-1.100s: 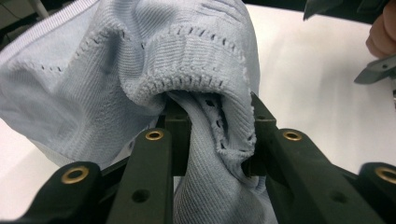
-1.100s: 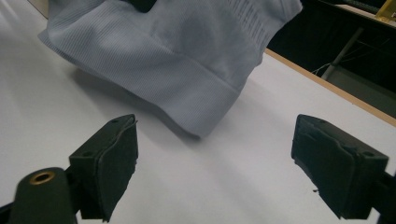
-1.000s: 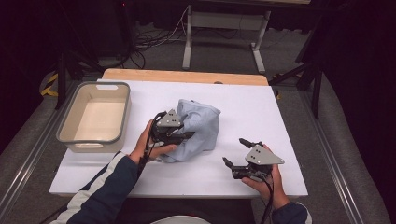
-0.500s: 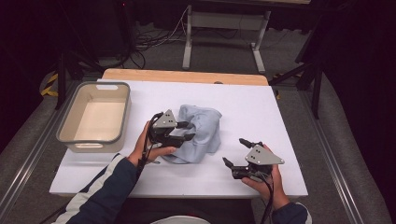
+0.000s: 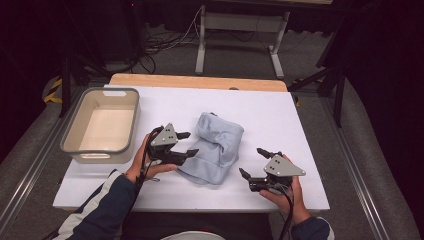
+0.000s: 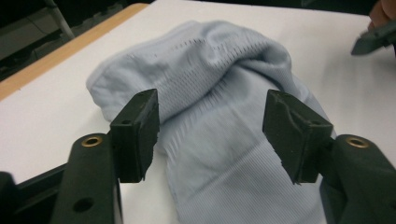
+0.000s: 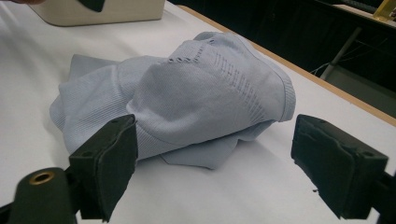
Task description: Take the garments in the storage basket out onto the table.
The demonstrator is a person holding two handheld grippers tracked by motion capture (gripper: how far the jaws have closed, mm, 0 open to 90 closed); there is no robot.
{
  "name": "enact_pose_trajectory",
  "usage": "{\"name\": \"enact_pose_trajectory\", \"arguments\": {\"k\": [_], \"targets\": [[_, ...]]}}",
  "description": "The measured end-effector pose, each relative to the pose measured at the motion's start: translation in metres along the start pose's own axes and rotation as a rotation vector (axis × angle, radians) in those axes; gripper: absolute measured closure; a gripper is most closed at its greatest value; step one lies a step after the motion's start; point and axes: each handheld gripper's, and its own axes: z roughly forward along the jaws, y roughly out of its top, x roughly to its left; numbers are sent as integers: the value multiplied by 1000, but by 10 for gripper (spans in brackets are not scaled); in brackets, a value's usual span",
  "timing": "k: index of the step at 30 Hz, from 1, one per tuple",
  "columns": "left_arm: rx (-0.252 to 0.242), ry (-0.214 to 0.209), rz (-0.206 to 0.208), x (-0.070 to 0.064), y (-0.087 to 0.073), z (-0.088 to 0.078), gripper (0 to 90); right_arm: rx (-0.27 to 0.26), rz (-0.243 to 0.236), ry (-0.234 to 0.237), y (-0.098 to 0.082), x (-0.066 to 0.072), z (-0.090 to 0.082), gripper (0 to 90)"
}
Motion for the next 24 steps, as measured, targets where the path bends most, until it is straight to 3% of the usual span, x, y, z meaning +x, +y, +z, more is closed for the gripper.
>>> {"name": "enact_pose_trajectory", "arguments": {"k": [5, 10, 16, 24], "targets": [[12, -22, 28, -11, -12, -6, 320, 2, 4, -3, 0, -1, 1, 157], [21, -19, 49, -16, -21, -9, 262, 4, 8, -3, -1, -2, 2, 158], [50, 31, 110, -19, -44, -12, 177, 5, 13, 6, -2, -3, 6, 158], [93, 20, 69, -17, -60, -8, 162, 3, 21, 23, -2, -5, 12, 158]]}}
